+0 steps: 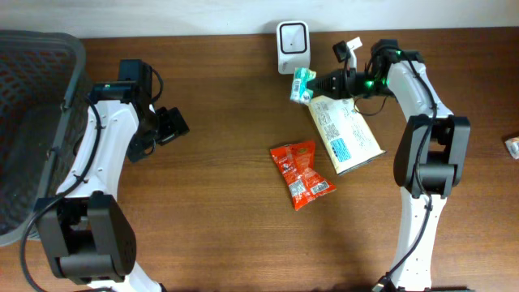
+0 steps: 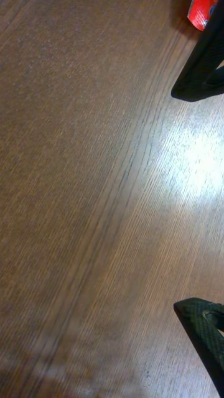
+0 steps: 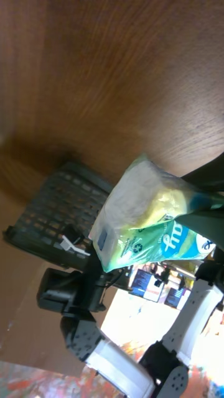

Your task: Scan the item barcode

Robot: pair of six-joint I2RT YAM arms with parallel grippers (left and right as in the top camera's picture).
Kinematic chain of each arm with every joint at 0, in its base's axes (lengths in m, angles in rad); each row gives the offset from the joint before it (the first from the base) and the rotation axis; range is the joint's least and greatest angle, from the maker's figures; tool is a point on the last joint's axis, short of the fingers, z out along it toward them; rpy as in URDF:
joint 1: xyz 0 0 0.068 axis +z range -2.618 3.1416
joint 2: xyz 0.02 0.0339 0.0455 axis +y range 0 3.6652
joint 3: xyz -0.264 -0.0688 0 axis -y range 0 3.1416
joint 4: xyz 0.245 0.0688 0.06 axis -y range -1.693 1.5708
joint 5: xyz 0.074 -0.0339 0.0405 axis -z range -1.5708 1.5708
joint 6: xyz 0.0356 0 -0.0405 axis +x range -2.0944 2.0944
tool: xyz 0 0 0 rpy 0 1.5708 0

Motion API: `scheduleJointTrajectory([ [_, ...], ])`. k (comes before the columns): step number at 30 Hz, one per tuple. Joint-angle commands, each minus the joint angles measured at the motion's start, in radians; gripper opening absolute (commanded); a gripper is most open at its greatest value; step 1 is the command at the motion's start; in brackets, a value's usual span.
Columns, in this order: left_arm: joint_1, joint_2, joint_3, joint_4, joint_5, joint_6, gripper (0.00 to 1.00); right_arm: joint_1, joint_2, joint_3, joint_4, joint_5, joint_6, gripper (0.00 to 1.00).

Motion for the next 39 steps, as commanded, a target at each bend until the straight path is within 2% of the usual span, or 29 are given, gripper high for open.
scheduleJointTrajectory([
  [1,0.0,0.013,-0.003,0.002,-0.014,-0.005,0.99,0.012,0.0,0.133,0.019,0.191,0.323,0.04],
  [2,0.0,0.013,-0.003,0.002,-0.014,-0.005,0.99,0.022,-0.002,0.183,0.006,0.385,0.443,0.04],
  [3,0.0,0.013,-0.003,0.002,-0.014,-0.005,0.99,0.052,-0.006,0.281,-0.034,0.694,0.579,0.04],
  [6,0.0,0.013,-0.003,0.002,-0.014,-0.005,0.99,0.167,-0.008,0.541,-0.117,1.332,0.717,0.04],
  [8,0.0,0.013,-0.003,0.002,-0.014,-0.005,0.99,0.243,-0.008,0.614,-0.103,1.651,0.711,0.04],
  [11,0.0,0.013,-0.003,0.002,-0.014,-0.005,0.99,0.342,0.008,0.608,-0.014,2.035,0.592,0.04],
  [14,0.0,0.013,-0.003,0.002,-0.014,-0.005,0.99,0.397,0.035,0.603,0.144,2.094,0.398,0.04],
  [18,0.0,0.013,-0.003,0.002,-0.014,-0.005,0.99,0.414,0.086,0.589,0.335,2.092,0.373,0.04],
  [20,0.0,0.013,-0.003,0.002,-0.014,-0.005,0.99,0.414,0.1,0.572,0.376,2.09,0.372,0.04],
  [25,0.0,0.013,-0.003,0.002,-0.014,-0.005,0.99,0.418,0.103,0.548,0.353,2.02,0.372,0.04],
  [31,0.0,0.013,-0.003,0.002,-0.014,-0.005,0.99,0.418,0.103,0.512,0.338,2.026,0.373,0.04],
  [34,0.0,0.013,-0.003,0.002,-0.014,-0.005,0.99,0.412,0.09,0.513,0.336,2.183,0.383,0.04],
  [36,0.0,0.013,-0.003,0.002,-0.014,-0.005,0.99,0.393,0.066,0.515,0.325,2.261,0.442,0.04],
  [39,0.0,0.013,-0.003,0.002,-0.014,-0.005,0.99,0.319,-0.004,0.515,0.26,2.269,0.521,0.04],
])
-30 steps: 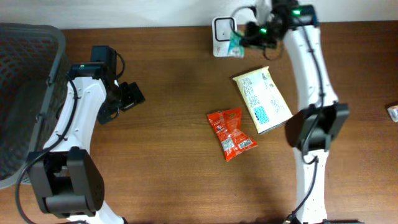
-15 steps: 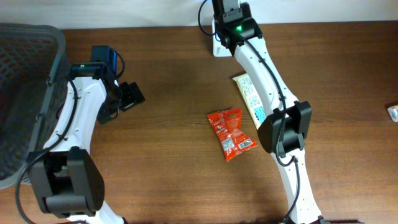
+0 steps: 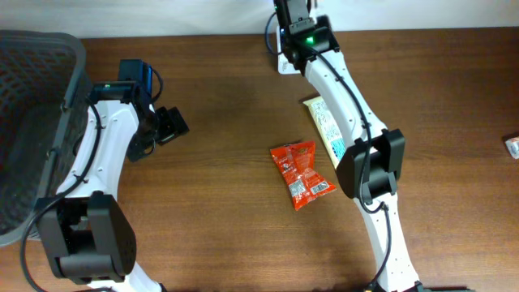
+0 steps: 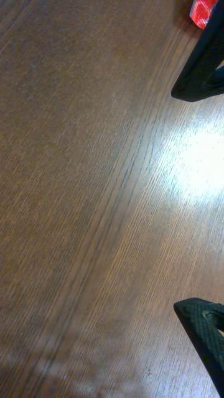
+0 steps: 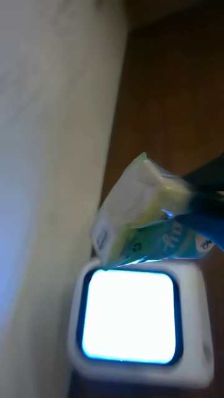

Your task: Scan the item barcode

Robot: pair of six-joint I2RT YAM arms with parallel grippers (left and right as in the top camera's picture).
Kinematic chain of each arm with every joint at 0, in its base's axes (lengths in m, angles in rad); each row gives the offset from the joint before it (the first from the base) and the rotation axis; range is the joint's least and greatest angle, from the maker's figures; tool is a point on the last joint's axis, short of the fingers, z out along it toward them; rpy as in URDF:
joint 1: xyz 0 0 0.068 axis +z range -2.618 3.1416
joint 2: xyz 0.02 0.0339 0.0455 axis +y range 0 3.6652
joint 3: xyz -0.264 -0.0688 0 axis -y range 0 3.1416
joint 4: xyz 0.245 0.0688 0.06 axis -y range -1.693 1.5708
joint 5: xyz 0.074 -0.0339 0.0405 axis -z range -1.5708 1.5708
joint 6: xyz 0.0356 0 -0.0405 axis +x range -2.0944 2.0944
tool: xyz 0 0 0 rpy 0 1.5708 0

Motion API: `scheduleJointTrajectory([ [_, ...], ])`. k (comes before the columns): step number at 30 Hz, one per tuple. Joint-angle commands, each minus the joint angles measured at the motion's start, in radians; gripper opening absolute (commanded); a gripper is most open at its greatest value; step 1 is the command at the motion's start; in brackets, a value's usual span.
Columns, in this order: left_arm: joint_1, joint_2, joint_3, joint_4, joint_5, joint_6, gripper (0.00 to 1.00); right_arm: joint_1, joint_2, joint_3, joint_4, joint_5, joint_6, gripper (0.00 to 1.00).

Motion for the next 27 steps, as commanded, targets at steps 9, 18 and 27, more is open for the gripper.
scheduleJointTrajectory([
  [9,0.0,0.013,-0.003,-0.002,-0.007,-0.005,0.99,-0.512,-0.146,-0.011,-0.535,-0.017,0.365,0.04],
  [18,0.0,0.013,-0.003,-0.002,-0.007,-0.005,0.99,-0.918,-0.146,-0.025,-0.609,-0.141,0.376,0.04],
  [27,0.0,0.013,-0.003,-0.002,-0.007,-0.005,0.99,-1.07,-0.146,-0.164,-0.434,-0.27,0.378,0.3],
])
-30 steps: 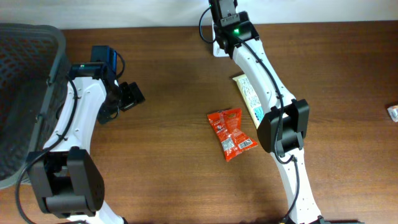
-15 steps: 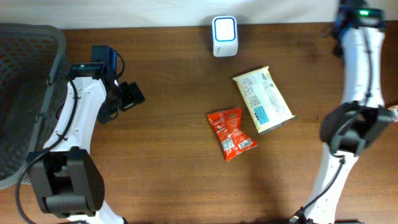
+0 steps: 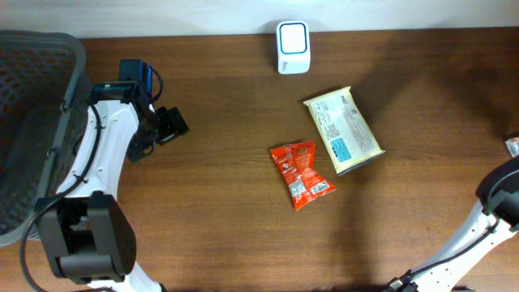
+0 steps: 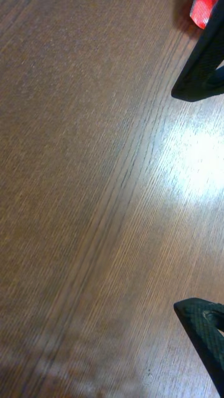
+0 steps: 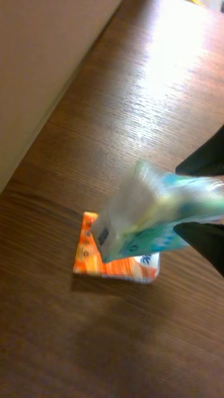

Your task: Scan the item barcode

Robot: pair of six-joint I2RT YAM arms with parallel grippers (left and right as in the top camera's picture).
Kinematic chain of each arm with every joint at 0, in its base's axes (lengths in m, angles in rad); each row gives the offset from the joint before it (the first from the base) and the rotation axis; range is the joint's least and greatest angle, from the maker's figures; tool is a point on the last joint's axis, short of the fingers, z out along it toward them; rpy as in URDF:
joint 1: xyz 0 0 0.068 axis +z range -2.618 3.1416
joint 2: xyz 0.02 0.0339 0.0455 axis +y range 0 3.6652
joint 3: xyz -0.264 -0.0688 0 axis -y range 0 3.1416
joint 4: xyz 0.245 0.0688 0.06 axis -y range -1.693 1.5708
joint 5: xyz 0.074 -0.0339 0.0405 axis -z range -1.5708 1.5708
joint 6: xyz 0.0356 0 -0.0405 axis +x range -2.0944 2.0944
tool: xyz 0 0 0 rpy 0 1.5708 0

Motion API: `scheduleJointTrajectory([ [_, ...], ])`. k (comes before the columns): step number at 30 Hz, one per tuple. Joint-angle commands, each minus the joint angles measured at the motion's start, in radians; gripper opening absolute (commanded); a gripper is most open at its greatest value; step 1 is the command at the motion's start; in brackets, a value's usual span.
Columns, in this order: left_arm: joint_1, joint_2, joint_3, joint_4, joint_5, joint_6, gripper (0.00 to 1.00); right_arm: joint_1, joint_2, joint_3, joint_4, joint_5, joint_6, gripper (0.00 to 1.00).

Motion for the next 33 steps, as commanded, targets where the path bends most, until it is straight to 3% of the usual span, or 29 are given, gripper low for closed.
scheduleJointTrajectory([
  [1,0.0,0.012,-0.003,-0.002,-0.007,-0.005,0.99,-0.018,-0.027,-0.007,0.017,-0.024,0.014,0.31],
  [5,0.0,0.012,-0.003,-0.002,-0.007,-0.005,0.99,-0.024,-0.03,-0.001,-0.026,-0.024,0.014,0.43],
  [8,0.0,0.012,-0.003,-0.002,-0.007,-0.005,0.99,-0.021,-0.063,0.0,-0.061,-0.035,0.014,0.46],
  [11,0.0,0.012,-0.003,-0.002,-0.007,-0.005,0.99,-0.005,-0.157,0.0,-0.074,-0.169,0.014,0.48],
  [14,0.0,0.012,-0.003,-0.002,-0.007,-0.005,0.99,0.032,-0.286,0.0,-0.068,-0.607,0.002,0.54],
  [16,0.0,0.012,-0.003,-0.002,-0.007,-0.005,0.99,0.077,-0.311,0.0,-0.091,-0.837,-0.082,0.58],
  [17,0.0,0.012,-0.003,-0.002,-0.007,-0.005,0.99,0.111,-0.31,0.0,-0.11,-0.925,-0.149,0.64],
  [20,0.0,0.012,-0.003,-0.002,-0.007,-0.005,0.99,0.275,-0.289,-0.044,-0.169,-0.946,-0.36,0.99],
  [24,0.0,0.012,-0.003,-0.002,-0.007,-0.005,0.99,0.475,-0.272,-0.211,-0.098,-0.71,-0.388,0.99],
  [29,0.0,0.012,-0.003,-0.002,-0.007,-0.005,0.99,0.512,-0.272,-0.47,0.028,-0.726,-0.381,0.99],
  [33,0.0,0.012,-0.003,-0.002,-0.007,-0.005,0.99,0.514,-0.272,-0.64,0.132,-0.837,-0.478,0.99],
])
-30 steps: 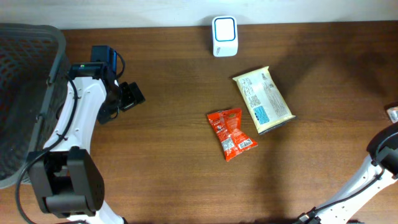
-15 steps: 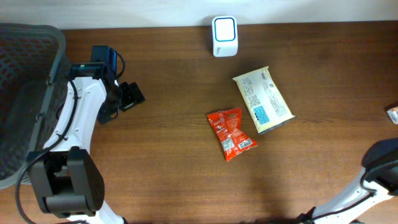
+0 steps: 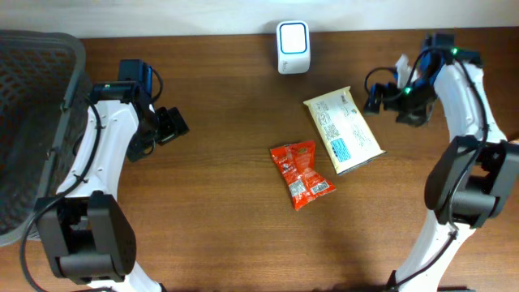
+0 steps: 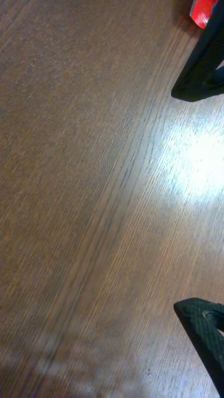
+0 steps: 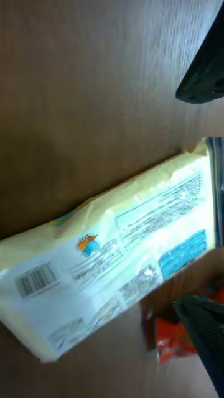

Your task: Scan the item barcode

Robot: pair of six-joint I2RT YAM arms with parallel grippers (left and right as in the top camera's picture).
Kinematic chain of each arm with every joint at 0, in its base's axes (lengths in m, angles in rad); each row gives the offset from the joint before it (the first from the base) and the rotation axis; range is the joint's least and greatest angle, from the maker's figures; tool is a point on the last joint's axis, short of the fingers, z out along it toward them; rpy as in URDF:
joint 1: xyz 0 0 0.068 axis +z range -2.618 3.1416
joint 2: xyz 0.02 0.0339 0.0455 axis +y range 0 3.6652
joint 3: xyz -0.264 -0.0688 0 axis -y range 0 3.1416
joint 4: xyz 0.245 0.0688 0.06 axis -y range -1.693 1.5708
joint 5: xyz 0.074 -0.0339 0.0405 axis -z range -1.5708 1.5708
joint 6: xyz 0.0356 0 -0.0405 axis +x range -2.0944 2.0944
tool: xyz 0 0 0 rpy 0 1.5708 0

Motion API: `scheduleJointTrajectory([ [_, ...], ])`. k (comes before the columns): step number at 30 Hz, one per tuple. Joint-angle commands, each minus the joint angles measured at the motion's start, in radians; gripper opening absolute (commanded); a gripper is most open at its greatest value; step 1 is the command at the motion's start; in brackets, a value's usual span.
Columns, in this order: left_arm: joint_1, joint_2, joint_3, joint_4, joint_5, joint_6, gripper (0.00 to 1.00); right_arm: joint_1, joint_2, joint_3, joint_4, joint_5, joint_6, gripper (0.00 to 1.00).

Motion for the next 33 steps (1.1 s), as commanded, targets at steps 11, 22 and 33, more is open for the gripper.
scheduleJointTrajectory([
  [11,0.0,0.012,-0.003,-0.002,-0.007,-0.005,0.99,0.007,-0.002,-0.387,0.246,-0.134,-0.04,0.66],
  [22,0.0,0.012,-0.003,-0.002,-0.007,-0.005,0.99,0.007,-0.023,-0.129,0.062,-0.137,-0.04,0.04],
  [33,0.0,0.012,-0.003,-0.002,-0.007,-0.005,0.99,0.314,-0.066,0.216,-0.366,0.646,0.323,0.04],
])
